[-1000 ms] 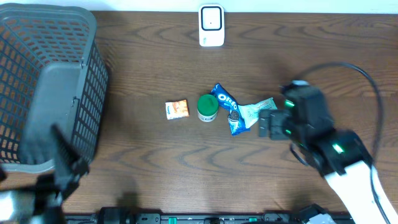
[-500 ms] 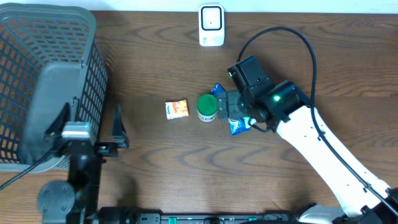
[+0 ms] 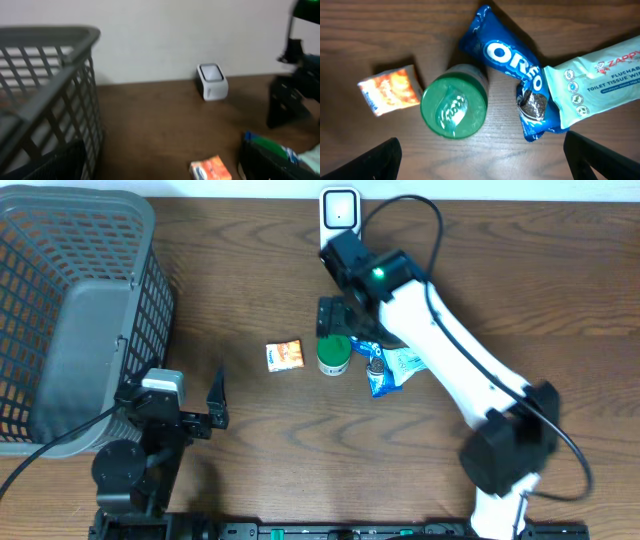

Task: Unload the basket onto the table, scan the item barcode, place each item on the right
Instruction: 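Grasp the green-capped jar with the right gripper and lift it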

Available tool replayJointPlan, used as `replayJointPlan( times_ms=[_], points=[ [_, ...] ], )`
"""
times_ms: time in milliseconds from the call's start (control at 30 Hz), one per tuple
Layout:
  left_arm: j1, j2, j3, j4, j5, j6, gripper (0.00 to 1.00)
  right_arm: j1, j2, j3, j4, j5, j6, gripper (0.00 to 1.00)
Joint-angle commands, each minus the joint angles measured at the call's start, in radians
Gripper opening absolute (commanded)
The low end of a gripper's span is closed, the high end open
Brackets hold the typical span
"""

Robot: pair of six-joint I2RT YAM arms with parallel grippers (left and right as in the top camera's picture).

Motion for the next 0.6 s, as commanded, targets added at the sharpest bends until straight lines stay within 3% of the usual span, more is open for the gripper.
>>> replayJointPlan(
  times_ms=[0, 567],
  points=[
    [-0.001, -0.001, -0.039, -0.005, 0.024, -0.011, 0.98, 0.014, 0.086, 0.135, -0.066, 0.0, 0.071, 0.99],
    [-0.001, -0.001, -0.213, 0.076, 0.042, -0.012, 0.98, 0.055, 0.277, 0.164, -0.076, -0.055, 0.08, 0.99]
  ],
)
